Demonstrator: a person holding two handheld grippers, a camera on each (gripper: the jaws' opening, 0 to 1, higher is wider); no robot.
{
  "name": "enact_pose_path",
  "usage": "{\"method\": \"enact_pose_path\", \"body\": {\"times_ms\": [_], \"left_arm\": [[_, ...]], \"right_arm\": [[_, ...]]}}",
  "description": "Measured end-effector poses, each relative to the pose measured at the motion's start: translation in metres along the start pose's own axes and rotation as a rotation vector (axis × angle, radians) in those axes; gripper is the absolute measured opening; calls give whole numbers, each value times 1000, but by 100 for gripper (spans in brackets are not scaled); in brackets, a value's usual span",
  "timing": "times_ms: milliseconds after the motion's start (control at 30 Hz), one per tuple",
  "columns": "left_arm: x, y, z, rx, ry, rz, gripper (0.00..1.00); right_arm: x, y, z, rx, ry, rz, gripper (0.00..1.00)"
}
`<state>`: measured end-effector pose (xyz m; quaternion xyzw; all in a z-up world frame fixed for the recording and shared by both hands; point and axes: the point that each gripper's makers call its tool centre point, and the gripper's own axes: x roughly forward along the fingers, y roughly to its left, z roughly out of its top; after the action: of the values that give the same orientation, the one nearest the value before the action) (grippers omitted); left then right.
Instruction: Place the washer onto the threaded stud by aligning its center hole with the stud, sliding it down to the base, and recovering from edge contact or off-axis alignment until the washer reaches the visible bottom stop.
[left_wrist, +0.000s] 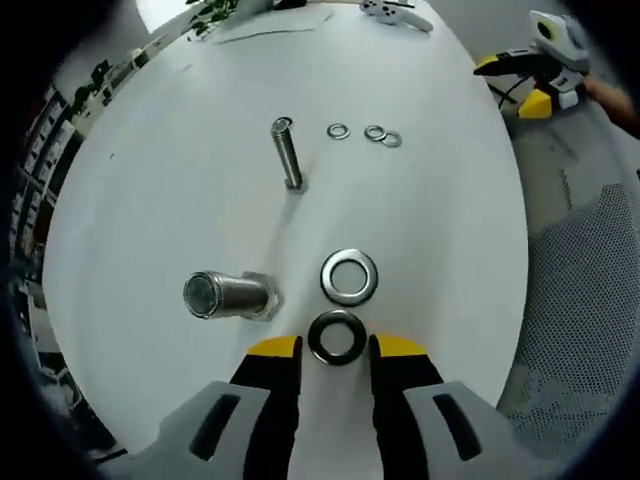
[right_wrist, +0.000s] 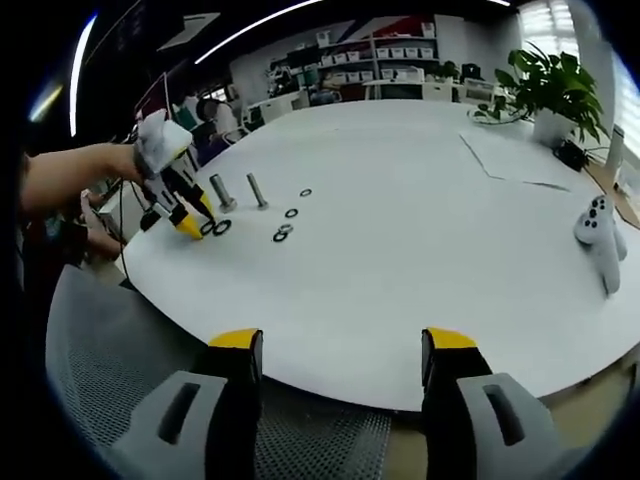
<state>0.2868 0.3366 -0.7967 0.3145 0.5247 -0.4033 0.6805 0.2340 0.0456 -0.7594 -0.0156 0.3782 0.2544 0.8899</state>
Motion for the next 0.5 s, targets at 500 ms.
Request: {"method": "enact_pose_path", "body": {"times_ms": [500], "left_arm": [[-1,2,0,7,-24,-3,21]], "right_arm": [[0,-1,1,2,-5,-2,66]]}}
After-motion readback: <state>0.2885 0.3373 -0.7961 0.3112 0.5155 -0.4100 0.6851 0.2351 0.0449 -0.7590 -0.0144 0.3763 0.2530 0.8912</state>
